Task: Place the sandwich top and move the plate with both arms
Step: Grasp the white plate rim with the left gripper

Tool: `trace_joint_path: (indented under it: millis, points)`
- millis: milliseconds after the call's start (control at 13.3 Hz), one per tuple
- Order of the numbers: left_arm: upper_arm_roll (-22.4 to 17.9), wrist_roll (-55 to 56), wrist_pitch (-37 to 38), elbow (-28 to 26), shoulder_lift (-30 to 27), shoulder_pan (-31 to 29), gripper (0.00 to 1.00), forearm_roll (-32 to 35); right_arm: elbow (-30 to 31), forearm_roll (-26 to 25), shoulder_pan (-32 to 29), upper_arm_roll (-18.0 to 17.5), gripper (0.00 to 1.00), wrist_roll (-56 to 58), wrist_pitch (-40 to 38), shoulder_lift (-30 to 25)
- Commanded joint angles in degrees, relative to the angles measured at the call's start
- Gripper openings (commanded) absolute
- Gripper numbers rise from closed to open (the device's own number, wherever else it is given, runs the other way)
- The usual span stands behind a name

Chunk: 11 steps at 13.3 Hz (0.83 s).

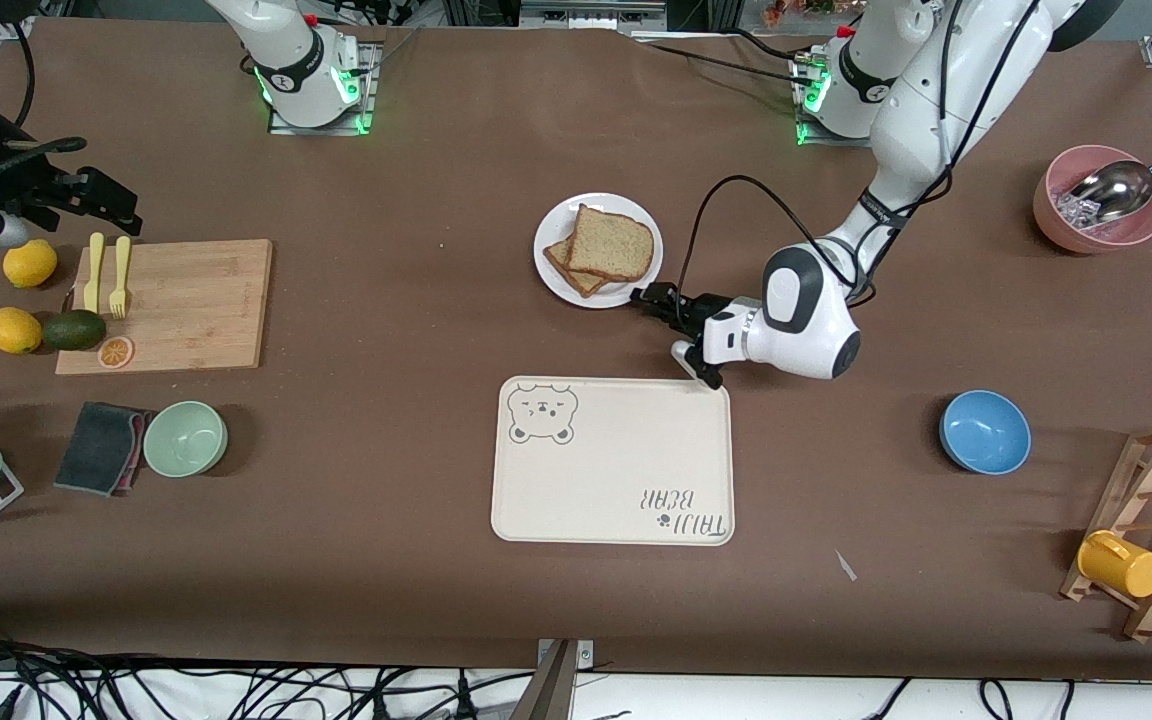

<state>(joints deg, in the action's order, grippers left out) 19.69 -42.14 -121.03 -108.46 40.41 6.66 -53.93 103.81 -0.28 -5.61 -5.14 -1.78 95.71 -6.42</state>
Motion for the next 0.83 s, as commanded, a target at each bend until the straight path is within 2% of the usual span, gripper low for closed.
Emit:
trace_joint_path:
  millis: [0, 150, 300, 375, 601, 676, 751]
  points:
    - [-0.18, -1.89, -0.08, -0.7, -0.16, 0.98, 0.46, -1.44, -3.26, 0.1, -0.37, 0.04, 1.0, 0.56, -1.41, 1.58]
    - [-0.18, -1.98, -0.34, -0.7, 0.71, 1.16, 0.45, -1.35, -4.22, -0.42, 0.16, -0.4, 1.0, -0.24, -1.32, 2.02]
    - [-0.18, -2.5, -1.39, -0.7, 1.59, 1.51, 0.32, -1.44, -4.75, -0.25, 0.33, -0.75, 1.0, -0.15, -1.41, 2.29]
    - [-0.18, -3.38, -1.48, -0.7, 2.03, 1.51, 0.29, -1.44, -5.1, -0.34, 0.25, -0.67, 1.0, 0.11, -1.41, 2.29]
    - [-0.18, -3.56, -1.49, -0.7, 2.39, 1.51, 0.29, -1.44, -5.81, -0.34, 0.33, -0.75, 1.0, 0.2, -1.84, 2.9]
    - [-0.18, -3.56, -1.57, -0.7, 2.39, 1.69, 0.25, -1.44, -5.81, -0.25, 0.33, -0.75, 1.0, 0.46, -1.93, 2.9]
    - [-0.18, -3.56, -1.49, -0.7, 2.39, 1.86, 0.18, -1.44, -5.9, 0.19, 0.16, -0.67, 1.0, 0.64, -1.93, 2.9]
